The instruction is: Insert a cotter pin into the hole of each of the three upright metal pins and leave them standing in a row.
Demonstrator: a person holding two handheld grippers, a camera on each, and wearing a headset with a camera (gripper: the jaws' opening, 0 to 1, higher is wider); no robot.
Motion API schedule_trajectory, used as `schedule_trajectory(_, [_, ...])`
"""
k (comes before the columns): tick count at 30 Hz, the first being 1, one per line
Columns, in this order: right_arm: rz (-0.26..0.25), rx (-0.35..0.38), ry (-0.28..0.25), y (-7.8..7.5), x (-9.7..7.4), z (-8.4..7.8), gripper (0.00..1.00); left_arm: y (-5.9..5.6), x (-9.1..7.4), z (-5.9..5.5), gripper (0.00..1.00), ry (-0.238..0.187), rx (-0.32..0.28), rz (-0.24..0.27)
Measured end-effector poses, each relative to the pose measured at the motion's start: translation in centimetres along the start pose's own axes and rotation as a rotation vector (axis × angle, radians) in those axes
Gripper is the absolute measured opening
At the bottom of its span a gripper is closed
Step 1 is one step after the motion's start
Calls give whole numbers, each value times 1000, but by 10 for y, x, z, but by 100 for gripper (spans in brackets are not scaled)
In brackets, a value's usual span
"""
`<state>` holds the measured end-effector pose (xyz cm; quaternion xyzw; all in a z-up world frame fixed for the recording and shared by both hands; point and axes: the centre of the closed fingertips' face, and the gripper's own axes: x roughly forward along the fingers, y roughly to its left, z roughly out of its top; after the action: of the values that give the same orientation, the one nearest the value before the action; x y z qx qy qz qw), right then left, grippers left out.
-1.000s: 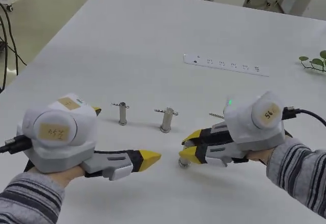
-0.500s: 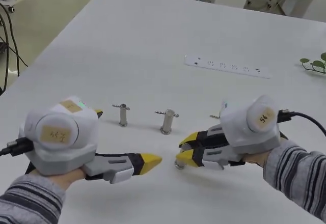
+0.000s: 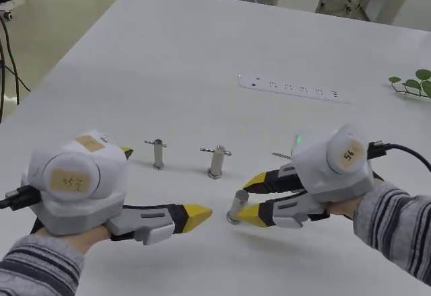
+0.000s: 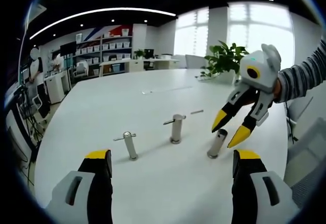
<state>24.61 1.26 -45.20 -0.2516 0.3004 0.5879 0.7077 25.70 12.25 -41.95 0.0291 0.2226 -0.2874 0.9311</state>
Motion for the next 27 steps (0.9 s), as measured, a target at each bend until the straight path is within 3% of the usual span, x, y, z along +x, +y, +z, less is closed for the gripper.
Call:
schedule_trajectory(11, [-66, 81, 98, -32, -26, -33, 28, -1, 0, 1, 98, 0, 1, 8])
schedule_trajectory(20, [-121, 102, 138, -64, -37, -40, 27, 1, -1, 0, 98, 1, -2, 21])
schedule_trajectory(27, [-149, 132, 170, -85, -36, -50, 26, 0, -1, -2, 96, 10, 5, 26])
